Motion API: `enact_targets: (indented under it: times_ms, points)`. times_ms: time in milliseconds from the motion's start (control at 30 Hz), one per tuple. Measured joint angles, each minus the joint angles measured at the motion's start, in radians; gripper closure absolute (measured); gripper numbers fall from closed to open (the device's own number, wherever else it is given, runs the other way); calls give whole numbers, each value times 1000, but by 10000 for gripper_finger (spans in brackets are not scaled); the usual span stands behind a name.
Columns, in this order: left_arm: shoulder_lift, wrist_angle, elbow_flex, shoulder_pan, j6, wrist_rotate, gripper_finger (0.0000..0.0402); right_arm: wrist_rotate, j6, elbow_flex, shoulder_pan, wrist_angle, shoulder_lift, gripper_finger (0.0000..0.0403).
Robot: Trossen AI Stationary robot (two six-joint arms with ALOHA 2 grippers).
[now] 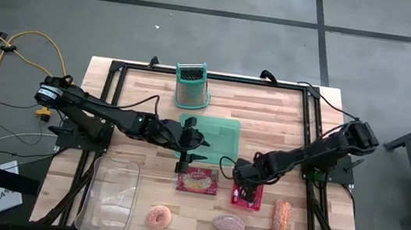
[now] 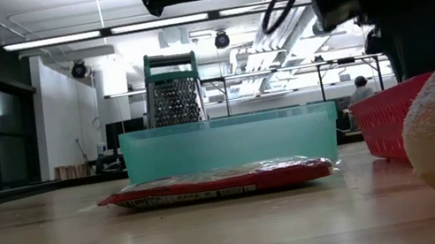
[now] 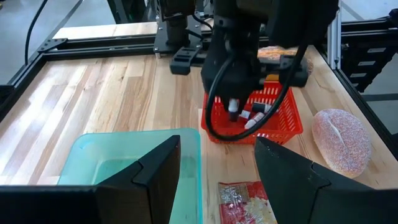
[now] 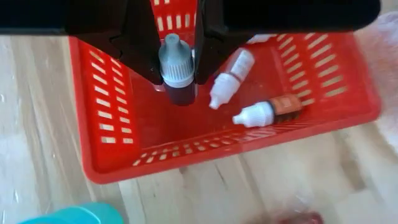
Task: Pick & Place Food Item
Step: Put the red food coloring bottle into the red bin, then put the popcorn bag into the green bin
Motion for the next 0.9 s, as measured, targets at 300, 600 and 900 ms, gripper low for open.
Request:
enact_targets:
  times_ms: [300, 600, 900]
  points:
    - [0, 0, 0, 0, 0, 0, 203, 6, 2, 0, -14, -8, 34, 336]
    - [0, 0, 0, 0, 0, 0, 203, -19, 3, 0, -20, -7, 34, 312]
    - [0, 0, 0, 0, 0, 0, 203, -21, 3, 0, -21, -5, 34, 285]
